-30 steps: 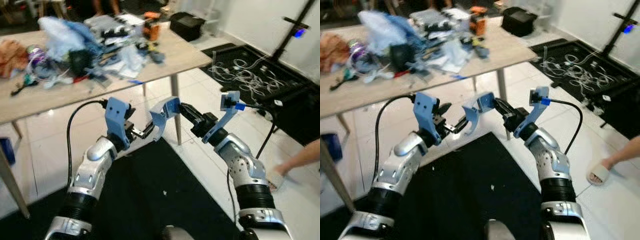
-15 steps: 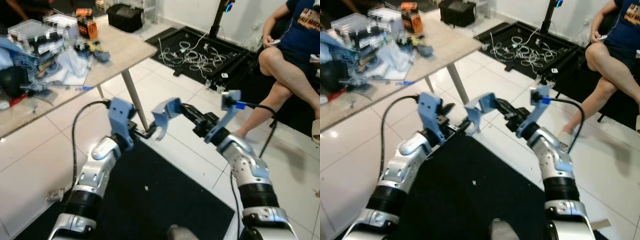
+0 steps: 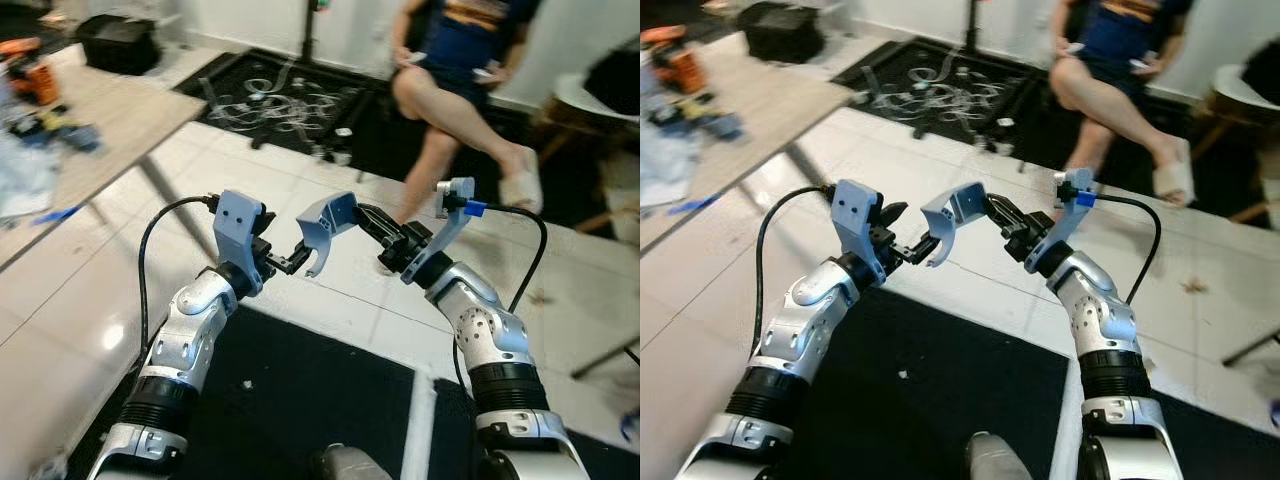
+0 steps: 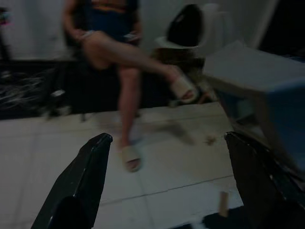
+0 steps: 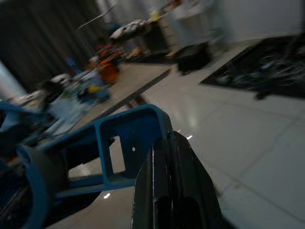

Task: Picking trash to rubbish bin

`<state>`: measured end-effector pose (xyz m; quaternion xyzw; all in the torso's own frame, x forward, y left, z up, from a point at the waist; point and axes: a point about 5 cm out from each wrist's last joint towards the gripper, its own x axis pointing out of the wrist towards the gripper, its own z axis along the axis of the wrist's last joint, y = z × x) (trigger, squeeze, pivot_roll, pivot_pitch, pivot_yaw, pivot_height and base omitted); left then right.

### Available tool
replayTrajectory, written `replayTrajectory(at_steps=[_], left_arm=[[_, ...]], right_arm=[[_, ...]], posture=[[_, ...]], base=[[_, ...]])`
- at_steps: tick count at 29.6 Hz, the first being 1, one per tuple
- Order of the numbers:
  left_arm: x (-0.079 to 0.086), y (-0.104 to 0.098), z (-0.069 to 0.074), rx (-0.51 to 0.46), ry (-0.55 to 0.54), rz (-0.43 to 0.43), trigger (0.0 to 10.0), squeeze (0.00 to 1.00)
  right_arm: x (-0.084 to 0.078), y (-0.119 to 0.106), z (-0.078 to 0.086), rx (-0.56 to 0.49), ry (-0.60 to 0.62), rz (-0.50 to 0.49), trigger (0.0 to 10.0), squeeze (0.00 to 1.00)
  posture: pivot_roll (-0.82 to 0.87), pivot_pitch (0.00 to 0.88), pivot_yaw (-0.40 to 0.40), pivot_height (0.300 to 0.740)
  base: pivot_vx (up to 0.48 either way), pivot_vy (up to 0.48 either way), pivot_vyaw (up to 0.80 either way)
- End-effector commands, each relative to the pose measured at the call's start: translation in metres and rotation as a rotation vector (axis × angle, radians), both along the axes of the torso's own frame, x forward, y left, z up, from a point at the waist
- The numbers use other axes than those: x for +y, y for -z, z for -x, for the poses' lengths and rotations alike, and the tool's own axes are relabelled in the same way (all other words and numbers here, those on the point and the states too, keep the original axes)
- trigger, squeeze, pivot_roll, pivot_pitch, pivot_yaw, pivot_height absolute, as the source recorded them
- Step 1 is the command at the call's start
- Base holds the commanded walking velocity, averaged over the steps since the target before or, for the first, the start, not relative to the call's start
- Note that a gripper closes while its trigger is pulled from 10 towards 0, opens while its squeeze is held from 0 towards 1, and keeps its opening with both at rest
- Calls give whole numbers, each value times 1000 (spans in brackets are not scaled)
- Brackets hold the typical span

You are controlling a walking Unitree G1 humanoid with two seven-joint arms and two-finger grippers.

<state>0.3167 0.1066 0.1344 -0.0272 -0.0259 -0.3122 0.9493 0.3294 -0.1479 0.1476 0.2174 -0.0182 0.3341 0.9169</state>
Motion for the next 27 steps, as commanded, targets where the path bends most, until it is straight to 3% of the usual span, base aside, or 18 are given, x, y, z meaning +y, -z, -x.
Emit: replayTrajectory(at_steps=[1, 27], left_arm=[[0, 5, 1, 11, 9, -13, 10000, 0], [-1, 4, 1, 2, 12, -13, 10000, 0]], right_arm=[[1, 4, 1, 9, -2, 4, 10000, 0], [2, 5, 0, 10, -6, 8, 10000, 0]], posture=[[-63, 0, -33, 740], [-64, 0, -34, 740]], base=[[0, 0, -800], [0, 0, -800]])
